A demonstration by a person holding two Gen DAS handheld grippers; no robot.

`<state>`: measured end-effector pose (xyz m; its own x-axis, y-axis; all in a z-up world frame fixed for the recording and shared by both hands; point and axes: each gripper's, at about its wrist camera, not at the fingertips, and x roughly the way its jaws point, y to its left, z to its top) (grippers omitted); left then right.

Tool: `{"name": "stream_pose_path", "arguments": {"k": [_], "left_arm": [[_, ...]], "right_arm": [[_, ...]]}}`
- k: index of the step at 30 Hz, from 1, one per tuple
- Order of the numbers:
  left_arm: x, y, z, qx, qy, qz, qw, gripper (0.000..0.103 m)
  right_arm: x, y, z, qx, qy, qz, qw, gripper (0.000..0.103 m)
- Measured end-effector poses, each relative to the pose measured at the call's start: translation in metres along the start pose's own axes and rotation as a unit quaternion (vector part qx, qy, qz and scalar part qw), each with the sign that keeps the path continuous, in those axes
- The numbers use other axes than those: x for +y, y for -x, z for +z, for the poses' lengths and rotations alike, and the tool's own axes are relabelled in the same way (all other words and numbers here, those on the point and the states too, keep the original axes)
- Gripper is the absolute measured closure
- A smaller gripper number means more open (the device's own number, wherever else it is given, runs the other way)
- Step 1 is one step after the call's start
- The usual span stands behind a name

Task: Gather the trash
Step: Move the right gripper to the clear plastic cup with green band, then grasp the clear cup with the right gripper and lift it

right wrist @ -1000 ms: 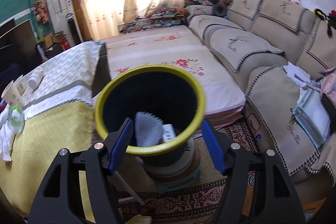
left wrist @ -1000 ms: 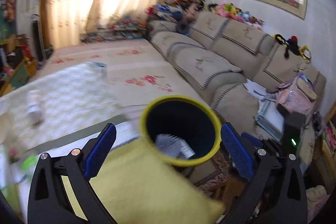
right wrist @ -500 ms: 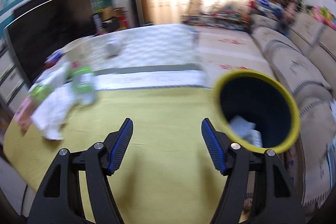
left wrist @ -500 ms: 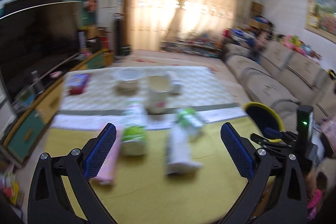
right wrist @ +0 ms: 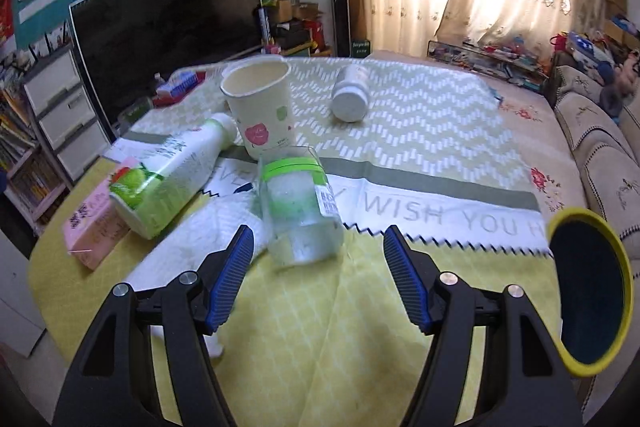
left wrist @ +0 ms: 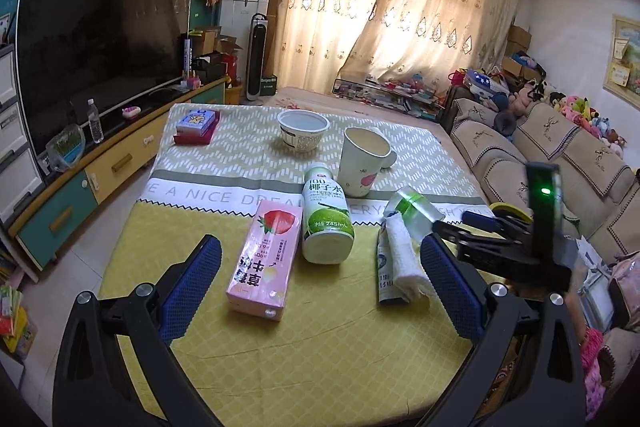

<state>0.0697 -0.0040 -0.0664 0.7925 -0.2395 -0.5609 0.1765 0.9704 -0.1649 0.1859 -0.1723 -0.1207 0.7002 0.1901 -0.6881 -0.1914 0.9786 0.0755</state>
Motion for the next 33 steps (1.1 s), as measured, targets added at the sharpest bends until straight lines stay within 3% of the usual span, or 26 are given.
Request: {"name": "stream_pose_path", "arguments": {"k": [15, 25, 33], "left_arm": [[-0.014, -0.022, -0.002, 0.020, -0.006, -0.014, 0.9997, 0.005], [-0.019, -0.029, -0.003, 0.024, -0.011, -0.015, 0.9995, 0.005], [-0.030, -0.034, -0.005, 0.030, -0.020, -0.020, 0.9992, 0.005]], "right_arm": [[-0.003, -0.038, 0.008, 0.035, -0.012, 0.054, 0.998, 0.053], [-0.009, -0.002, 0.004, -0.007, -0.023, 0.034, 0.999, 0.055], [-0.038, 0.035, -0.007, -0.036, -0.056, 0.019, 0.998, 0.055]]}}
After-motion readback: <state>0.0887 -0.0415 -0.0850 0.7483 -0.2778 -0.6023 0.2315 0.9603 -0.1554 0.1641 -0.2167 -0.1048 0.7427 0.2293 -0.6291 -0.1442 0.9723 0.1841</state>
